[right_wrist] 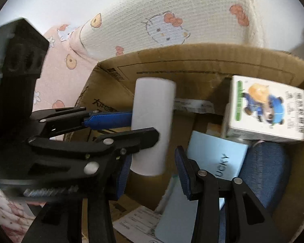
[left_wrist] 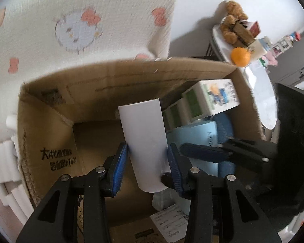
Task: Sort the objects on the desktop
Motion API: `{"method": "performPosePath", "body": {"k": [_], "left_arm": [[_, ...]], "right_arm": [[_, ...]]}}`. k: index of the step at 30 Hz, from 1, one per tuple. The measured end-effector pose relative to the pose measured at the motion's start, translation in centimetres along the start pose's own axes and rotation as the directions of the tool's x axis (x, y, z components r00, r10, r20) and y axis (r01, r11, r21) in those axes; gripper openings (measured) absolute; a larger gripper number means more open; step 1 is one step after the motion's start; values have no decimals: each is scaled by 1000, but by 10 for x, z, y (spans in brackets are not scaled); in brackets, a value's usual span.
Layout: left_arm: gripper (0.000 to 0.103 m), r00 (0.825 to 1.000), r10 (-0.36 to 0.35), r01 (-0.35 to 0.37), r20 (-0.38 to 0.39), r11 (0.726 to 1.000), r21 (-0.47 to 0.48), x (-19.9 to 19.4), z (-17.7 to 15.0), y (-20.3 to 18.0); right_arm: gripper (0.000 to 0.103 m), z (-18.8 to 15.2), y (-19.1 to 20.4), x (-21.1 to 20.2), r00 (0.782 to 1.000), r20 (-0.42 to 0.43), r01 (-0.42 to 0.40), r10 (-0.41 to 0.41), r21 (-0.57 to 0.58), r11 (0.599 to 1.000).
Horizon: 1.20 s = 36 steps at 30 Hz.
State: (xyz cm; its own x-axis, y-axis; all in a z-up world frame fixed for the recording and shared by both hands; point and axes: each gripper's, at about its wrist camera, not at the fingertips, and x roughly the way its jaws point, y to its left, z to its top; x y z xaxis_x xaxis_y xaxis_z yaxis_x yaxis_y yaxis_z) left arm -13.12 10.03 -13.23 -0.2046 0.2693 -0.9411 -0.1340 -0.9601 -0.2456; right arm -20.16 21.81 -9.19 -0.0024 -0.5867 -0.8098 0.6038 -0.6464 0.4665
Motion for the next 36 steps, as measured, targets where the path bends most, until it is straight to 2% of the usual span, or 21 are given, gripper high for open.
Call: {"method": "performPosePath", "body": {"k": [4,8,9,10,11,15,16,23,25,27,28,31,33,34,36], "left_arm": [[43,999,30,-30,-38,1000,-6,14,2,1],[39,996,44,-45,-72,999,-1,30,3,-1],[27,995,53,-54,-83,999,-2,34,2,-1],[9,994,62,-62,-91,998,-3,38,2,-1],[1,992,66,-67,-111,998,-12,45,2,0],[1,977,105,-113,-186,993,-33,68,0,6],[1,976,96,-107,-194,993,-47,71,-2,10],[1,977,79,-87,-196,996,-31,63,-7,11],[8,976,53,-57,-211,998,-16,66,-7,10],[45,961,34,-44,-274,999,-30,79,-10,12],[45,956,28,-44,-293,998,-47,86,-12,13],[45,941,9,-21,-337,999,-32,102,-17,11],[45,941,24,-35,-337,999,-27,108,-17,9],[45,935,55,-61,-350,998,-7,113,-17,8],[44,917,57,-74,-395,997,-28,124,-19,11]], "right_arm": [[40,-4,6,-6,1000,-15,8,-8,-15,1000],[41,-11,26,-18,993,9,116,-115,-89,989],[41,-13,32,-22,991,14,135,-135,-109,985],[41,-12,32,-24,989,15,146,-145,-118,982],[41,-13,35,-27,986,21,164,-163,-133,977],[41,-17,47,-36,973,55,232,-226,-177,956],[41,-18,49,-38,971,61,237,-229,-181,955],[41,-11,53,-39,971,49,238,-233,-161,958],[41,-13,47,-40,970,34,241,-239,-157,958],[41,-11,42,-39,966,30,258,-256,-154,954],[41,2,34,-33,963,34,271,-269,-151,951],[41,-9,29,-36,954,49,300,-296,-143,943],[41,-9,25,-37,953,52,302,-298,-136,943],[41,-8,24,-38,951,55,308,-304,-131,942],[41,-7,23,-37,948,59,317,-312,-127,940]]}}
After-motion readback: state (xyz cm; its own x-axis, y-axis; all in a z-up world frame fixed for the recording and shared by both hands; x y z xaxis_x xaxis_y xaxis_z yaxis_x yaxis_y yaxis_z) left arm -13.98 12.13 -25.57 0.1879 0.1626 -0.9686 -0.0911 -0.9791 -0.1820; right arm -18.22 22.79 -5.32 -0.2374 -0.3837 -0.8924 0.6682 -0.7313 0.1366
